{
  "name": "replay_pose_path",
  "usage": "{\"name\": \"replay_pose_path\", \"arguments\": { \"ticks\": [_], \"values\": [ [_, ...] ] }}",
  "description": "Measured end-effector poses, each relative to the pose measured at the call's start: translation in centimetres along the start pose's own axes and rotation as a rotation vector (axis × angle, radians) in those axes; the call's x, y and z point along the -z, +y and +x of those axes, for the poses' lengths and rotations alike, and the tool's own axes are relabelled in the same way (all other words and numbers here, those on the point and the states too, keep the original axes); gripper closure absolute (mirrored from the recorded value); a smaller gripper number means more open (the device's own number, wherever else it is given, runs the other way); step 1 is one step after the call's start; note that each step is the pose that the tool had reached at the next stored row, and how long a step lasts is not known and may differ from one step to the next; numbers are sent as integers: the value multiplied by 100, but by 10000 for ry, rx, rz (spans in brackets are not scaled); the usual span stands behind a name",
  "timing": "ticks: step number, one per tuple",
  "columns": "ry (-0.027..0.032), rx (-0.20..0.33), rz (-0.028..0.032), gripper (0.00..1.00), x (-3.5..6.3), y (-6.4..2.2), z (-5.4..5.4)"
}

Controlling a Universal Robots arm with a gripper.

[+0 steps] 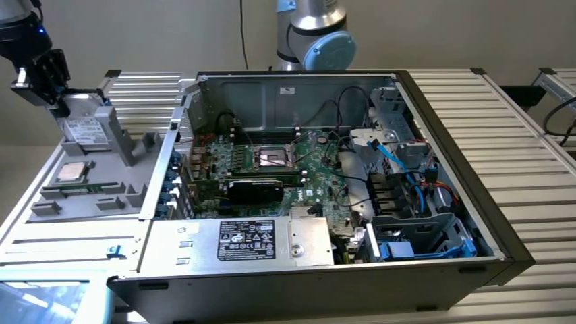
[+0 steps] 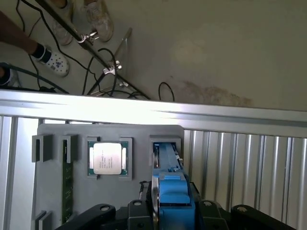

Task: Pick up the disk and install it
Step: 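Pick up the disk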

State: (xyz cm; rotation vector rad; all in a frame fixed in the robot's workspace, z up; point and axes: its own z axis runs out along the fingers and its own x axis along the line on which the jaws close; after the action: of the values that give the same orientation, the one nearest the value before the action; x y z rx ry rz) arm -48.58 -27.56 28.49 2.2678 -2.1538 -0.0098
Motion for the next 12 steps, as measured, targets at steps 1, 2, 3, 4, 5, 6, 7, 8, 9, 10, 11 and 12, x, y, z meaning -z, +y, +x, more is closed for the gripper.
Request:
{"name": "replay_pose_path", "arguments": {
  "ticks": [1,2,3,4,5,6,7,8,9,10,11,12],
  "values": [
    [0,-34,-1,61,-1,0,0],
    [-1,-73,-1,61,-2,0,0],
    [-1,-104,0,61,-3,0,0],
    [-2,-135,-2,61,-4,0,0],
    [-3,-198,-1,61,-6,0,0],
    [-4,-264,0,61,-7,0,0],
    [-4,-301,3,61,-8,0,0],
    [-5,-308,3,61,-8,1,0],
    [-5,-309,3,61,-8,0,0],
    [-5,-309,4,61,-9,1,0],
    [-8,-309,3,61,-10,2,0],
    [-13,-308,4,61,-12,2,0]
  ]
}}
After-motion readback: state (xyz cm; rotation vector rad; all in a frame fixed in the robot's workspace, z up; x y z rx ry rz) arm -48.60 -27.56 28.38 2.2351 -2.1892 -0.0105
